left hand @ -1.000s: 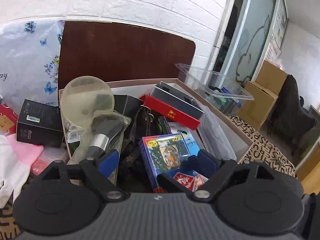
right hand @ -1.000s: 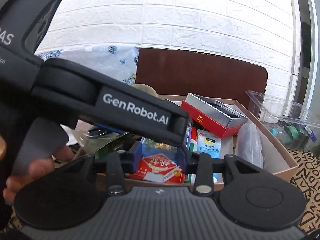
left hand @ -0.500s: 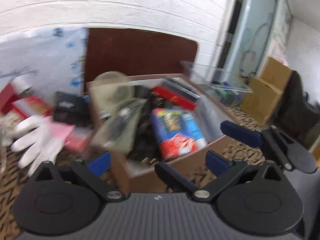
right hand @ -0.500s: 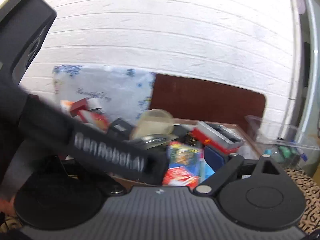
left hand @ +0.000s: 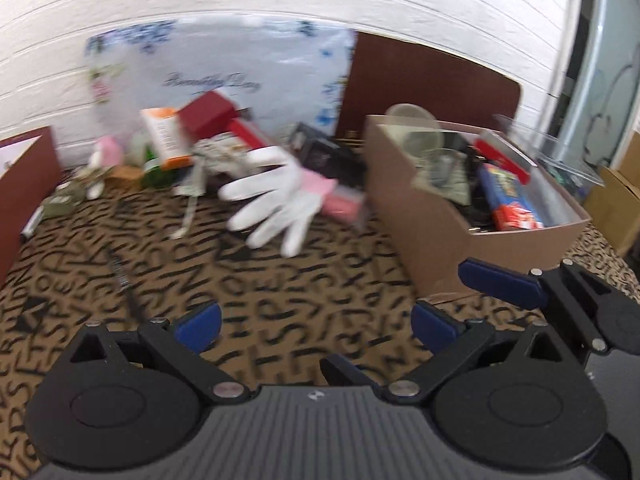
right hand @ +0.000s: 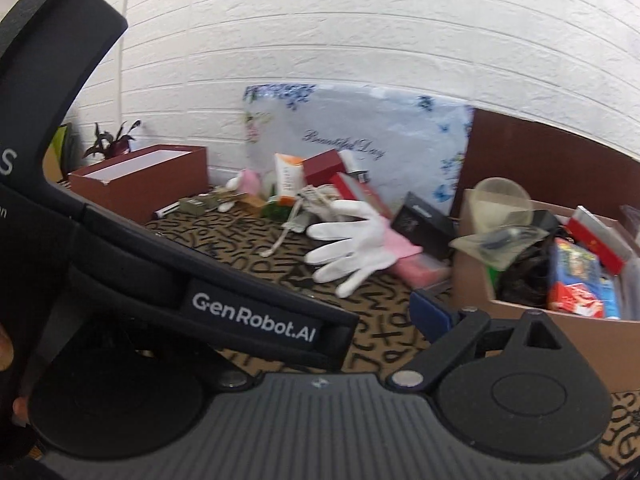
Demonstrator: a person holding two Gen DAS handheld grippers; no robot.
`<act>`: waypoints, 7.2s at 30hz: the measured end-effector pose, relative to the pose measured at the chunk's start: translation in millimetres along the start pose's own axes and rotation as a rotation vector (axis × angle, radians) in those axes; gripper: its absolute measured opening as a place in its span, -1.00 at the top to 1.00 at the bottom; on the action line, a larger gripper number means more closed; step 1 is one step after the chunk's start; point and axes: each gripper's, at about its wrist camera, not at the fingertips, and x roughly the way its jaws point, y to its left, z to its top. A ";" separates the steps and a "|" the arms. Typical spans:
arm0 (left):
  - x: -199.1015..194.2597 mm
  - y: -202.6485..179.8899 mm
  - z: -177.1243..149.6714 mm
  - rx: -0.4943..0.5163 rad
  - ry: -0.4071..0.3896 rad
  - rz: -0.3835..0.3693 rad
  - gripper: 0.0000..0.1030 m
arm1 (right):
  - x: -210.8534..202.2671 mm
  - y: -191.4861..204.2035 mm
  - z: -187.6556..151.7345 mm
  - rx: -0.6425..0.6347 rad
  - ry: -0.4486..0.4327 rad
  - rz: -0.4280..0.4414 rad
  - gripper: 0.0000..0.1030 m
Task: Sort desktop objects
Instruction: 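Withdraw both grippers from the cardboard box back over the table, then reach both grippers toward the white floral cloth pouch behind the glove, then close both grippers on the floral cloth pouch and lift it, then carry the pouch into the cardboard box and open both grippers, then withdraw both grippers up from the cardboard box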
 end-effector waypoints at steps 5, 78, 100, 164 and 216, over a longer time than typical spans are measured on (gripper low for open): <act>-10.9 24.0 -5.6 -0.027 -0.010 0.033 -1.00 | 12.9 24.8 6.8 -0.021 0.023 0.010 -0.84; 104.9 108.1 109.0 -0.229 -0.064 -0.126 0.51 | 215.3 10.5 75.1 -0.355 -0.046 -0.005 0.57; 11.1 108.4 5.6 -0.274 -0.045 0.033 -0.32 | 95.4 27.9 16.1 -0.214 0.073 0.133 -0.12; 78.8 -173.7 112.2 0.154 -0.131 -0.449 -0.02 | -31.3 -210.0 1.4 0.115 -0.169 -0.313 0.12; 35.5 -151.9 31.1 0.093 -0.083 -0.161 -1.00 | -47.4 -195.4 -26.0 0.136 0.074 -0.542 -0.91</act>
